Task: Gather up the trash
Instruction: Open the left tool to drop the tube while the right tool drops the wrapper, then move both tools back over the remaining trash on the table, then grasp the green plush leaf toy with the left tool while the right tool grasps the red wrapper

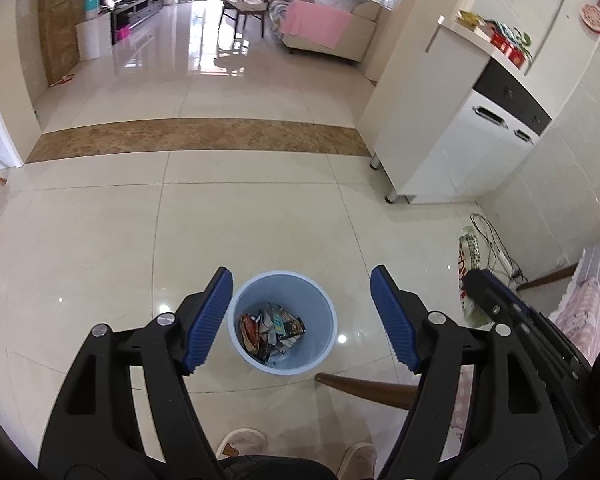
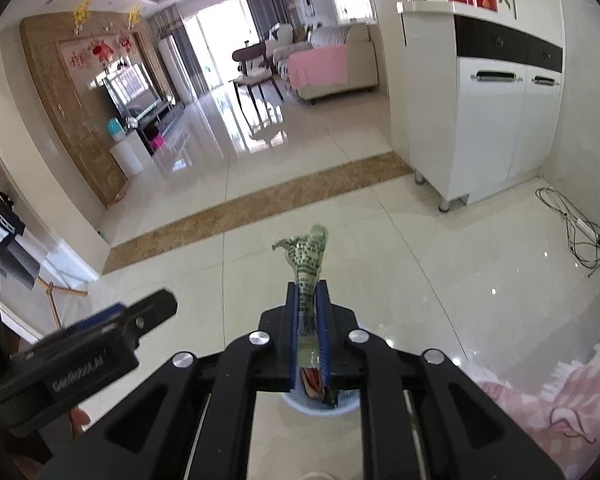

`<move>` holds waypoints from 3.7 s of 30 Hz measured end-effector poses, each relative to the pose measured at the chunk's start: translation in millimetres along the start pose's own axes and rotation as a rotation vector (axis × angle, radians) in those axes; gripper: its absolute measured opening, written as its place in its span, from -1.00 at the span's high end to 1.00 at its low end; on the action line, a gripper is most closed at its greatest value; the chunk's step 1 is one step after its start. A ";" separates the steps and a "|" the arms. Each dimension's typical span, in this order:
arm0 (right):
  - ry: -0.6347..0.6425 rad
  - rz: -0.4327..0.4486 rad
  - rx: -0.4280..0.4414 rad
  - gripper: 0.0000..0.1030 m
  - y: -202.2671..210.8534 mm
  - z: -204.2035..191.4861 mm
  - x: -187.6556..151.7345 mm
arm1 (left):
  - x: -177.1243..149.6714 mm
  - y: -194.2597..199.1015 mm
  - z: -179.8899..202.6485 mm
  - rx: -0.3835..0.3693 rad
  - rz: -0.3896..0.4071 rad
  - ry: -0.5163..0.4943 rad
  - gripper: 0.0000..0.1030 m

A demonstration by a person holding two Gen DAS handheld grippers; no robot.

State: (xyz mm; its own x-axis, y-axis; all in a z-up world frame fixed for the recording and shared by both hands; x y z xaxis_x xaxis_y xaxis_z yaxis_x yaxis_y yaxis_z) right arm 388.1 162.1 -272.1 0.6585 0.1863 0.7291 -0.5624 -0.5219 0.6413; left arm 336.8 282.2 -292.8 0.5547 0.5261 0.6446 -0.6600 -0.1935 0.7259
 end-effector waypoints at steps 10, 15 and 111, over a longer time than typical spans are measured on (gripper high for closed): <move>-0.020 0.010 -0.034 0.26 6.6 5.2 0.7 | 5.0 7.2 -1.3 -0.004 0.014 0.005 -0.44; -0.035 0.030 -0.073 0.22 27.4 17.9 6.0 | 3.3 17.2 10.7 -0.033 0.020 -0.009 -0.44; -0.322 0.131 -0.571 0.91 426.1 406.3 -133.1 | -293.2 212.9 487.1 -0.708 -0.217 -0.663 0.71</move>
State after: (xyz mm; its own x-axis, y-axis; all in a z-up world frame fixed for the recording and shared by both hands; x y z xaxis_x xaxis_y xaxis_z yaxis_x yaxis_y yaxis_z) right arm 263.9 -423.3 -192.9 0.6331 -0.1523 0.7589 -0.7662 0.0159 0.6424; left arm 280.5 -316.6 -210.4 0.7275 -0.1200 0.6756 -0.5413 0.5048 0.6725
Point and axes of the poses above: each gripper's, at about its wrist camera, not at the fingertips, and y roughly against the way its jaws point, z to its right, x to its top, the point moved 10 cm from there along -y, roughly the way its jaws point, and after that the axes turned 5 degrees about z, right-handed, at the moved point
